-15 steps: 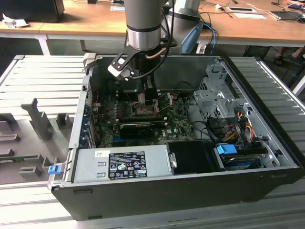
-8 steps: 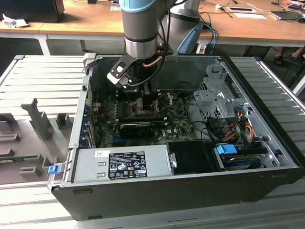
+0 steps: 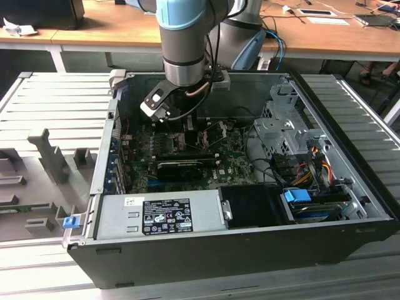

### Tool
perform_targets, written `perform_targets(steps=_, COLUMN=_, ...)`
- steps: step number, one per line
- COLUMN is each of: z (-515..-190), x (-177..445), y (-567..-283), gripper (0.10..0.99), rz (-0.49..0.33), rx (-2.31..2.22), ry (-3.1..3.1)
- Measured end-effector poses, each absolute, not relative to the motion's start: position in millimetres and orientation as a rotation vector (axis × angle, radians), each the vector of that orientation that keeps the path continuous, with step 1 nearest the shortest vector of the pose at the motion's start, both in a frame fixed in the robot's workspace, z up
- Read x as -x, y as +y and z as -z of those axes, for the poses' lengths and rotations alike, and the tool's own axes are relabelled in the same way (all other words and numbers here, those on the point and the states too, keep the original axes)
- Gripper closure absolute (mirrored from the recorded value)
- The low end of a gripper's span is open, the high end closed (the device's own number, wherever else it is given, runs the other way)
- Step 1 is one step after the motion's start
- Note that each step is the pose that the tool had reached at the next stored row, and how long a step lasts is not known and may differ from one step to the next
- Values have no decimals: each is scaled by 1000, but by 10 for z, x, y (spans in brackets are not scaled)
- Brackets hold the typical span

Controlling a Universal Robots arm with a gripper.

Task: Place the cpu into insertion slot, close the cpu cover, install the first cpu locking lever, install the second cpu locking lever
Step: 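Place the cpu into insertion slot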

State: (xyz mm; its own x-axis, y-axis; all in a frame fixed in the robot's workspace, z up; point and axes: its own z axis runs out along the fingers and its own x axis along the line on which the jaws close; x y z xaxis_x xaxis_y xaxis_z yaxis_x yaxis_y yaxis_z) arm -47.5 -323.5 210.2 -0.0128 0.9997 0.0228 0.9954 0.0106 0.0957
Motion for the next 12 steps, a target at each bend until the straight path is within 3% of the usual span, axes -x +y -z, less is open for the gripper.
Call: perform_targets(steps=12, z=-1996, x=475, y=-3189, gripper=553, rz=-129, rx=-2191, ry=2174)
